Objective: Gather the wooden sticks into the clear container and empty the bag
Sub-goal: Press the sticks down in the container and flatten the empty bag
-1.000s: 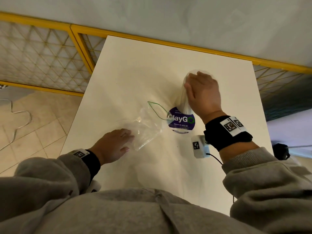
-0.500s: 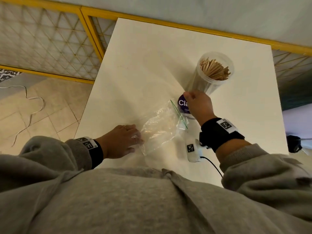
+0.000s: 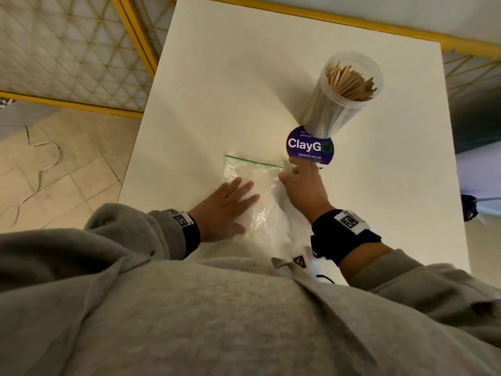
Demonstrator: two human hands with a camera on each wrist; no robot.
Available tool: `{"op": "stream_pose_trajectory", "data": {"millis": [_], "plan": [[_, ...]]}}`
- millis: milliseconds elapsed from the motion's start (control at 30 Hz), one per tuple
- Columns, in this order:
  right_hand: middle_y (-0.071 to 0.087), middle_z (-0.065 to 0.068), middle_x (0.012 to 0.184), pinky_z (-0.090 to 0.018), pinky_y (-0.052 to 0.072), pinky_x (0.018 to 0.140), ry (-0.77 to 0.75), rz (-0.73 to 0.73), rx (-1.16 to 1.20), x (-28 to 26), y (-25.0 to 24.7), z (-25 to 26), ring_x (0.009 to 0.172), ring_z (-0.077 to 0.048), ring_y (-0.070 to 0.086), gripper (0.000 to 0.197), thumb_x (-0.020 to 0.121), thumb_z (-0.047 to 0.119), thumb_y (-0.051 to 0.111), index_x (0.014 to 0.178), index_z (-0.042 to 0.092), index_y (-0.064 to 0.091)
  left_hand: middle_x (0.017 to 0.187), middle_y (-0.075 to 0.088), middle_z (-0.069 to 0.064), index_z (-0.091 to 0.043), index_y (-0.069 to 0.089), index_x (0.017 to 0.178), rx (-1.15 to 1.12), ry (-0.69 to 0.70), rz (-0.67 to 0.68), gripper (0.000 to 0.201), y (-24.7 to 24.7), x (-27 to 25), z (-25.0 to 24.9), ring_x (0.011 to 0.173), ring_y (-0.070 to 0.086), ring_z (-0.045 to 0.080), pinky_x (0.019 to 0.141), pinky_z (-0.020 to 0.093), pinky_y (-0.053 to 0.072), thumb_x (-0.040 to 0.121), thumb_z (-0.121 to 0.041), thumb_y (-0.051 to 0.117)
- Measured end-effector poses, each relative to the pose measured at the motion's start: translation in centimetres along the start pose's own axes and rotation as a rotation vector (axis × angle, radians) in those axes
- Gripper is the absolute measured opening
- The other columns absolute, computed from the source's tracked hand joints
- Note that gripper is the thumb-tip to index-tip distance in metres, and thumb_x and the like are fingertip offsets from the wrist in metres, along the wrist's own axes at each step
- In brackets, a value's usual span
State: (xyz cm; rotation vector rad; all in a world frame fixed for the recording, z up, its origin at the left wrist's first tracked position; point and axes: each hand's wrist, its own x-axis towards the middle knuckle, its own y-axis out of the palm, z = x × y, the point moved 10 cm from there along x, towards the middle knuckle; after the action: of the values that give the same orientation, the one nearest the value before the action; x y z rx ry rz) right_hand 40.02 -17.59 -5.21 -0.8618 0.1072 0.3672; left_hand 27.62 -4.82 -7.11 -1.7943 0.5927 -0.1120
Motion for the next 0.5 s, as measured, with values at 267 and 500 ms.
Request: {"op": "stream_pose_trajectory", "data": {"millis": [267,500], "plan": [[0.067,-0.013,0.079,-0.023,0.04,0.045,0.287,0.498,0.392,-0.2,3.0,-0.5,0.058,-0.022,0.065,0.015,0.091,0.012,0.061,0.097,-0.001,0.063,0.154,-0.031,0.001,-0.031,-0.019,0.145,0.17,0.126,-0.057,0.075,2.3,-1.4,0.1,0.144,-0.005,0.039,0.112,0.053,0.001,0.091,-0.058,0.025],[0.06,-0.004,0.087,-0.032,0.047,0.068,0.177,-0.011,0.067,0.8,-0.5,0.6,0.073,-0.019,0.059,0.006,0.083,0.015,0.059,0.088,0.011,0.061,0.155,0.026,0.012,-0.017,0.022,0.147,0.175,0.125,0.013,0.078,1.8,-1.4,-0.3,0.14,0.025,0.039,0.108,0.055,0.028,0.083,-0.061,0.032]]}}
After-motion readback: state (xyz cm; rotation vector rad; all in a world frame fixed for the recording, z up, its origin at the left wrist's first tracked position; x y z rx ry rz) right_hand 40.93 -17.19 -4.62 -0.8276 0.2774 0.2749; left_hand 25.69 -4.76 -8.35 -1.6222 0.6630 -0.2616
